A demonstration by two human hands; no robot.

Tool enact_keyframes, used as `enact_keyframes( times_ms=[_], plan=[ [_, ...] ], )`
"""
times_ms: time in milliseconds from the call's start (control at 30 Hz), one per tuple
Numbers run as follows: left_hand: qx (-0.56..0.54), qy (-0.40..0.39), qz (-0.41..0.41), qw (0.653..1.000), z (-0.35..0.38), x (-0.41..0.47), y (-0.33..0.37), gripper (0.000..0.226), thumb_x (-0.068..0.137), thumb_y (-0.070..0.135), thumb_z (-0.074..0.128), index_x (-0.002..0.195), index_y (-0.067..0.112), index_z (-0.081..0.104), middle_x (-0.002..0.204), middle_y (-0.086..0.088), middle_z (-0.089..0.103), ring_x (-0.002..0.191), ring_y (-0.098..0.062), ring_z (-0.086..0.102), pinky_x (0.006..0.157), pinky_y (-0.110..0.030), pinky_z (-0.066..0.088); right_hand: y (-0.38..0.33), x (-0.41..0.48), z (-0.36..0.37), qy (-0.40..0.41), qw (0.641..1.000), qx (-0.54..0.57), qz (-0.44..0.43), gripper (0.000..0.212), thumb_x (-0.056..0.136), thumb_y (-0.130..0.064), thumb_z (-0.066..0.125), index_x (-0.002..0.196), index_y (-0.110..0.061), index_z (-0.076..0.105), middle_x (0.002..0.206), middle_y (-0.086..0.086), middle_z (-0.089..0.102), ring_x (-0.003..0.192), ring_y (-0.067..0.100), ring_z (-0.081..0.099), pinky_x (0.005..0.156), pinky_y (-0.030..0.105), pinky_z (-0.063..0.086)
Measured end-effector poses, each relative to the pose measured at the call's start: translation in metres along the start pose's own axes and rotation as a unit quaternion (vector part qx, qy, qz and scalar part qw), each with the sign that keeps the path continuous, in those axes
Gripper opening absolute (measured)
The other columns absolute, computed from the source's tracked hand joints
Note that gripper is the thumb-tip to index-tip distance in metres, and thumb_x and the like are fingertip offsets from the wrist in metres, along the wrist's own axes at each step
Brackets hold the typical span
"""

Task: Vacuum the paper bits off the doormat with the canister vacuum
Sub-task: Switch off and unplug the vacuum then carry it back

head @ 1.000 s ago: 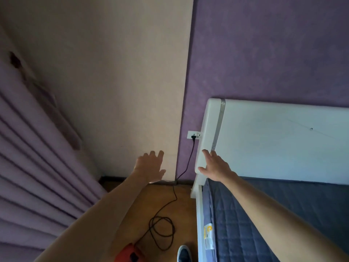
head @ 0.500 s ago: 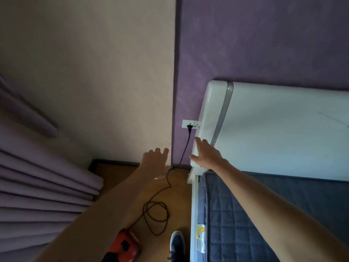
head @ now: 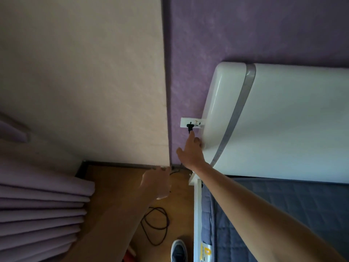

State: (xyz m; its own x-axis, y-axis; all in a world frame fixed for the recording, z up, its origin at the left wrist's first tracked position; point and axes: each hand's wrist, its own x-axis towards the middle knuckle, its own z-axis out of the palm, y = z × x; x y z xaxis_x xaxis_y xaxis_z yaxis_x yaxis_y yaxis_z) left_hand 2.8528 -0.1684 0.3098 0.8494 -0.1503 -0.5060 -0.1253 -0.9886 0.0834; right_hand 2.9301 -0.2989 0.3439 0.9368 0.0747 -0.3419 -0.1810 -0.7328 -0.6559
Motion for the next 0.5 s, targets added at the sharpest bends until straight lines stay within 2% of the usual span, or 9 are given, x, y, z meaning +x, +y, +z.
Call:
enact_keyframes(
  times_ms=[100, 233, 400, 500],
  plan=[
    [-0.036, 0.003, -0.005, 0.999, 0.016, 0.022, 0.0, 0.061, 0.09, 0.048, 0.053, 0.143, 0.022, 0.036, 0.126, -0.009, 0.06, 0.103, -0.028, 0.065, 0.074, -0.037, 0.052, 0.008, 0.018, 0.014, 0.027, 0.999, 0.031, 0.015, 0.083, 0.094, -0.016, 0.056, 0.154, -0.004, 0.0, 0.147, 0.024, 0.032, 0.133, 0.036, 0.039, 0.104, 0.038, 0.039],
    [-0.074, 0.013, 0.008, 0.997, 0.032, 0.046, 0.001, 0.067, 0.09, 0.043, 0.055, 0.148, 0.024, 0.028, 0.135, -0.009, 0.055, 0.114, -0.03, 0.062, 0.085, -0.042, 0.056, 0.019, 0.04, 0.028, 0.058, 0.996, 0.059, 0.03, 0.083, 0.094, -0.013, 0.057, 0.154, -0.003, 0.002, 0.146, 0.023, 0.034, 0.136, 0.034, 0.036, 0.11, 0.036, 0.033],
    [-0.106, 0.032, 0.023, 0.994, 0.052, 0.072, 0.009, 0.062, 0.092, 0.035, 0.055, 0.148, 0.025, 0.029, 0.14, -0.009, 0.052, 0.117, -0.029, 0.06, 0.084, -0.038, 0.053, 0.03, 0.06, 0.045, 0.129, 0.988, 0.08, 0.01, 0.075, 0.095, -0.012, 0.055, 0.153, 0.0, 0.009, 0.147, 0.023, 0.038, 0.138, 0.034, 0.037, 0.115, 0.038, 0.033],
    [-0.155, 0.078, 0.065, 0.983, 0.055, 0.079, 0.017, 0.05, 0.1, 0.029, 0.049, 0.147, 0.019, 0.034, 0.145, -0.005, 0.047, 0.127, -0.026, 0.052, 0.096, -0.036, 0.049, 0.033, 0.07, 0.054, 0.197, 0.975, 0.105, 0.0, 0.068, 0.098, -0.015, 0.053, 0.153, -0.005, 0.015, 0.142, 0.021, 0.049, 0.13, 0.031, 0.05, 0.11, 0.041, 0.04]
  ],
)
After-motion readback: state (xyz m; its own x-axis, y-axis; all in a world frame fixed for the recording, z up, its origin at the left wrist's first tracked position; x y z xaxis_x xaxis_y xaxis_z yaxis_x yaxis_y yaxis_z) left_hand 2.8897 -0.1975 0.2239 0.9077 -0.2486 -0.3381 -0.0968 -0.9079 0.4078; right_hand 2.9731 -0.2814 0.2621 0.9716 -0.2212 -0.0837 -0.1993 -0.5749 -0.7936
